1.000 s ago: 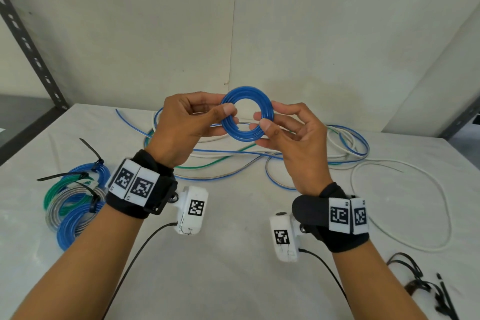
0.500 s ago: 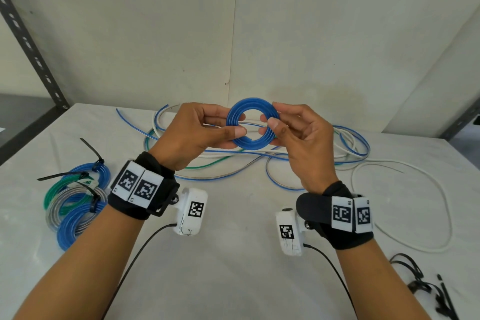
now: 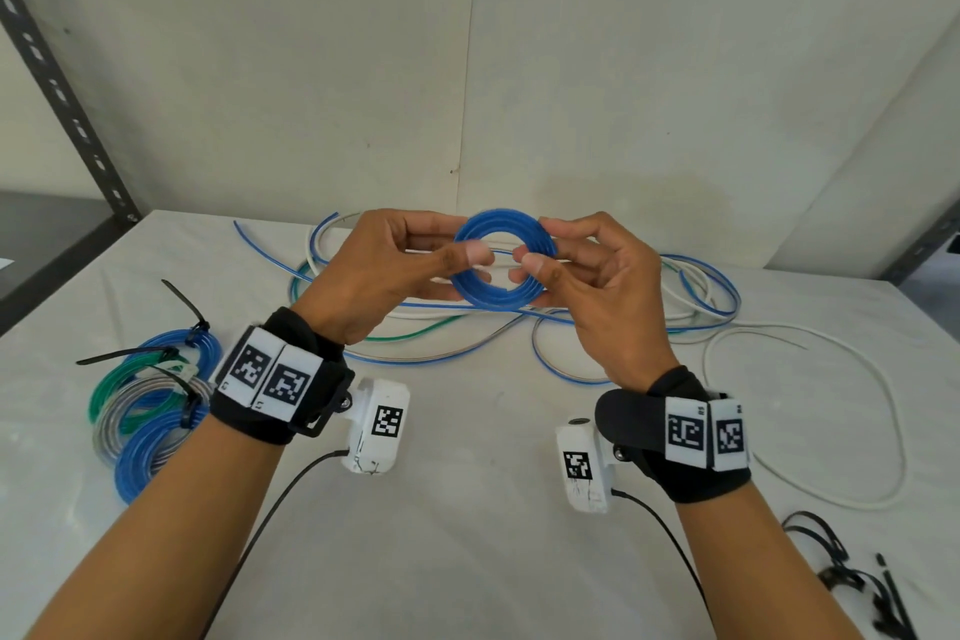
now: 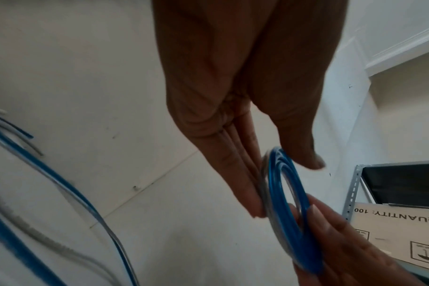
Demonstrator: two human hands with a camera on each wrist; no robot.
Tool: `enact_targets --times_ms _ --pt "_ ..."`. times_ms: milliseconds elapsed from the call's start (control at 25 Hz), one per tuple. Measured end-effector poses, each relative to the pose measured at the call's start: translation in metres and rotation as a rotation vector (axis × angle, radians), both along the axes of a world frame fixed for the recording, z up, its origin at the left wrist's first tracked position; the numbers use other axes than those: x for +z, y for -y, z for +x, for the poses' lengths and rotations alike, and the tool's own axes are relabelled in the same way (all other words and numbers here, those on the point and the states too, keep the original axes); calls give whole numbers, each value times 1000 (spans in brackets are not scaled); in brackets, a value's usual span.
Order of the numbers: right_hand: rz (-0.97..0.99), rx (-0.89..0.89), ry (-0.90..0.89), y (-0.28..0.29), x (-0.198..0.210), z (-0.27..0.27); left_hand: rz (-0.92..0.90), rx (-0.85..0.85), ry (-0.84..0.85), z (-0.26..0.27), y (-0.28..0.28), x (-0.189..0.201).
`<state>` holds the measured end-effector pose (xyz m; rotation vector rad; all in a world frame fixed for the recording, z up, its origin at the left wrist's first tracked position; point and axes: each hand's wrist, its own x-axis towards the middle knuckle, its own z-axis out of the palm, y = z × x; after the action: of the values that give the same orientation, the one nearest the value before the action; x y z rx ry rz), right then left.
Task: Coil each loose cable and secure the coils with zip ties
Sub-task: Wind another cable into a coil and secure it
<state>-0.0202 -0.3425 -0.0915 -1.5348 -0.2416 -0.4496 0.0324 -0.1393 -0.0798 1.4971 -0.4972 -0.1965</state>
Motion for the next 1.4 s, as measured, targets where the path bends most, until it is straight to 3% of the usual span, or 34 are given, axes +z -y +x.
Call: enact_targets --times_ms 400,600,720,840,1040,1320,1400 --pt "-48 39 15 3 -1 -1 -35 13 32 0 -5 3" --pt "-206 29 10 14 -3 1 115 -24 54 1 0 0" --pt "-340 68 -46 18 -3 -4 165 -130 -44 -5 14 -6" --pt "-411 93 -82 17 -1 -14 103 -230 -121 -13 33 -14" --pt "-446 87 -127 32 13 -33 16 -198 -243 -27 54 -6" --pt "-445 24 -220 78 38 -75 39 -245 -193 -57 108 6" --pt "-463 -30 -342 102 36 -83 85 -220 -171 -66 129 2"
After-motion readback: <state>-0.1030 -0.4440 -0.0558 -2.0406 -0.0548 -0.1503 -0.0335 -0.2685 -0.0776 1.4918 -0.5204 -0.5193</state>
